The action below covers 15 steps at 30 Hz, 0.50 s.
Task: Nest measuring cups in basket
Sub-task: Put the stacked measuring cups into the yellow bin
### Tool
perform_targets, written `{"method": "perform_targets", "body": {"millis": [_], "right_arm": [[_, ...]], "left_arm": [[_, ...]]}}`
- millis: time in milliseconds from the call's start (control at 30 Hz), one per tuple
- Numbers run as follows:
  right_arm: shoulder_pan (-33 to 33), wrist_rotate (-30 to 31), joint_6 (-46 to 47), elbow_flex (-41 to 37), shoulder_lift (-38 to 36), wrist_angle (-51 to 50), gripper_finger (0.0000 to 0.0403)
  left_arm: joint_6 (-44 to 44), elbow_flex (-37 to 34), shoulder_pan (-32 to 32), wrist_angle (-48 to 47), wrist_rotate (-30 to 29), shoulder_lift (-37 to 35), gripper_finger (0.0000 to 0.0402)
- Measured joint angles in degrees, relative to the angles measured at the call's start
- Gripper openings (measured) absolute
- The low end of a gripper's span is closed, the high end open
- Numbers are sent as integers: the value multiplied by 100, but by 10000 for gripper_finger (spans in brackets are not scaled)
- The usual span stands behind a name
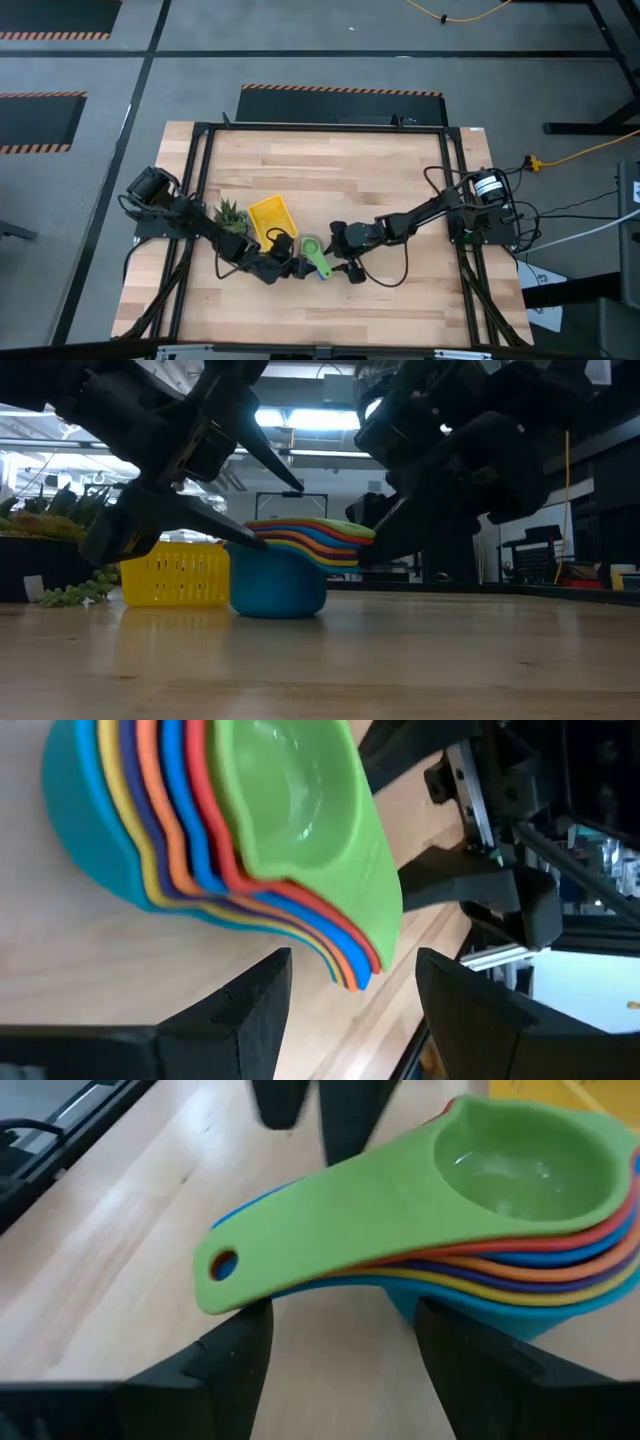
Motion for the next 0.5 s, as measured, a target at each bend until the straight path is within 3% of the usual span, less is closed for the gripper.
{"method": "perform_targets", "body": {"millis": [500], "right_arm": [[-9, 17, -121, 137, 0, -8, 248]], "left_arm": [[-317, 0, -53, -12, 416, 0, 208]]}}
